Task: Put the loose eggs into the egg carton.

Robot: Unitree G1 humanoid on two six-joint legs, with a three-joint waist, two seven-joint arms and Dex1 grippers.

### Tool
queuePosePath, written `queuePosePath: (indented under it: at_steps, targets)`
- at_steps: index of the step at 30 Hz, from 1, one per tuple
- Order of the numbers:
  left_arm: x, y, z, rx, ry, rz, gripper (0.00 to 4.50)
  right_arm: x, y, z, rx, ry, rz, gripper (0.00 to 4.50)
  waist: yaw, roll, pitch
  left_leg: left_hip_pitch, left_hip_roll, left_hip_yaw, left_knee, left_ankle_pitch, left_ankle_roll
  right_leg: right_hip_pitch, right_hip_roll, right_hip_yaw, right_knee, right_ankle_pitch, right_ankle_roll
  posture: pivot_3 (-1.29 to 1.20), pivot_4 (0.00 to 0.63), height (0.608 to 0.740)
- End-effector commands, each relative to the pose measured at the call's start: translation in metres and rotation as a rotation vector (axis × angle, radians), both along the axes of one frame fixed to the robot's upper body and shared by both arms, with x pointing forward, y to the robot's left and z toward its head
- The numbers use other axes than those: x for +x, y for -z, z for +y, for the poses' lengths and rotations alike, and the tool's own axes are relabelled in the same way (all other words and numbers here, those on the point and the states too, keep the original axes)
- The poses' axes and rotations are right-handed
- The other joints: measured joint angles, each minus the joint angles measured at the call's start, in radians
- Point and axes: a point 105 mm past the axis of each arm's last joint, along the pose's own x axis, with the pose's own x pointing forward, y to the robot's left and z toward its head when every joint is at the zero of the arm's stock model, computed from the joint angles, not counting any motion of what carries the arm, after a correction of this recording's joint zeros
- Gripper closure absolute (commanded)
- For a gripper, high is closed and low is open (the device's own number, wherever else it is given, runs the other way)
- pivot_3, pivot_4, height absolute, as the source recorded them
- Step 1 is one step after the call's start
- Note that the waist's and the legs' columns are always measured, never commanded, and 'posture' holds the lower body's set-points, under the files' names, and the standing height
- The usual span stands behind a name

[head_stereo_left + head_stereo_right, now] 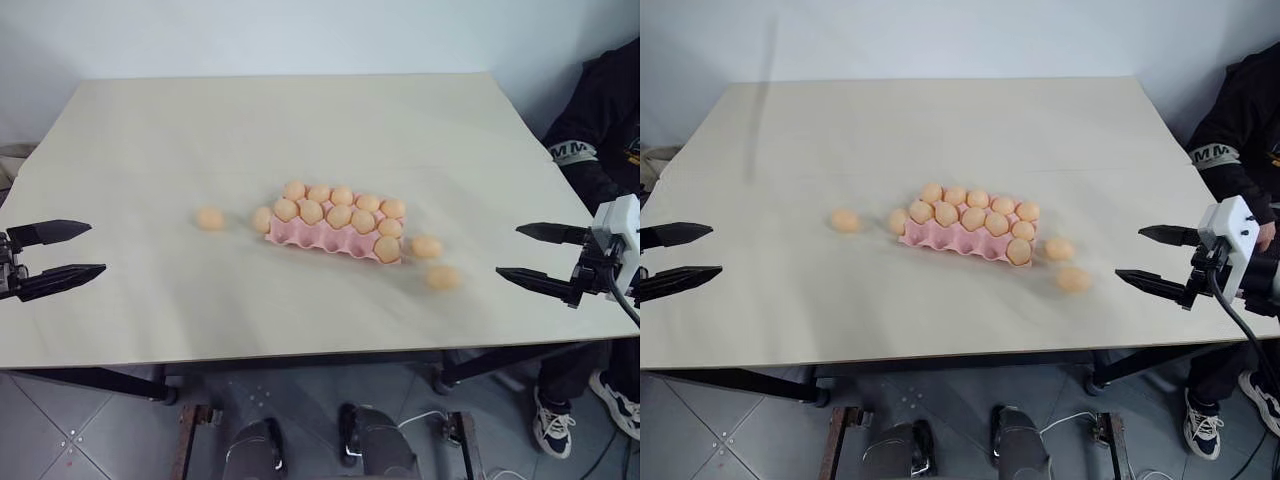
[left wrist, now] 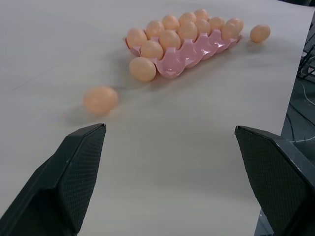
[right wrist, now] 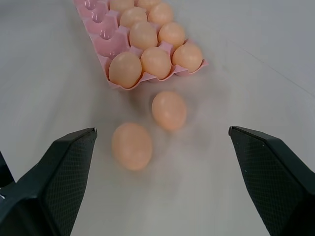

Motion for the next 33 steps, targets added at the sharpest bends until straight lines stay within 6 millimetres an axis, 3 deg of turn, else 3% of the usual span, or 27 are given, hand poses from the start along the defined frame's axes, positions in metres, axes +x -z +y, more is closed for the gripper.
queuePosePath:
  at_steps: [1, 11, 17, 24, 29, 33]
  targets:
    - [0.001, -0.010, -0.001, 0.014, 0.022, -0.059, 0.04, -0.002, -0.014, 0.001, -0.002, -0.001, -0.052, 0.00, 0.000, 0.000, 0.000, 0.000, 0.000, 0.000, 0.000, 0.000, 0.000, 0.000, 0.000, 0.000, 0.000, 0.000, 0.000, 0.00, 0.150, 0.740]
    - [0.001, -0.007, -0.002, 0.023, 0.025, -0.012, 0.04, -0.008, -0.012, 0.009, 0.020, 0.026, -0.047, 0.00, 0.002, 0.000, 0.000, 0.000, 0.000, 0.000, 0.001, 0.000, 0.000, 0.000, 0.000, 0.000, 0.001, 0.000, 0.000, 0.00, 0.150, 0.740]
    - [0.003, -0.012, -0.010, -0.012, 0.115, -0.108, 0.04, -0.008, -0.007, 0.016, 0.075, 0.143, -0.080, 0.00, 0.004, 0.000, 0.000, 0.000, 0.001, -0.001, 0.004, 0.000, 0.000, 0.001, 0.000, 0.000, 0.001, 0.000, 0.000, 0.00, 0.150, 0.740]
    - [0.004, -0.010, -0.023, -0.072, 0.219, -0.150, 0.04, -0.021, 0.009, 0.036, 0.143, 0.280, -0.108, 0.00, 0.004, 0.000, 0.000, -0.001, 0.001, -0.002, 0.004, -0.001, 0.001, 0.002, 0.000, 0.000, 0.001, 0.000, 0.000, 0.00, 0.150, 0.740]
    - [0.013, 0.002, -0.037, -0.085, 0.280, -0.111, 0.04, -0.016, 0.025, 0.054, 0.235, 0.458, -0.131, 0.00, 0.003, -0.002, -0.001, -0.001, 0.001, -0.002, 0.005, -0.001, 0.001, 0.003, 0.001, 0.000, 0.001, 0.000, 0.000, 0.00, 0.150, 0.740]
    - [0.020, 0.004, -0.043, -0.092, 0.304, -0.112, 0.04, -0.006, 0.046, 0.056, 0.237, 0.565, -0.101, 0.00, 0.003, -0.002, -0.001, -0.001, 0.000, -0.002, 0.005, -0.001, 0.002, 0.003, 0.001, 0.001, -0.002, -0.001, -0.002, 0.00, 0.150, 0.740]
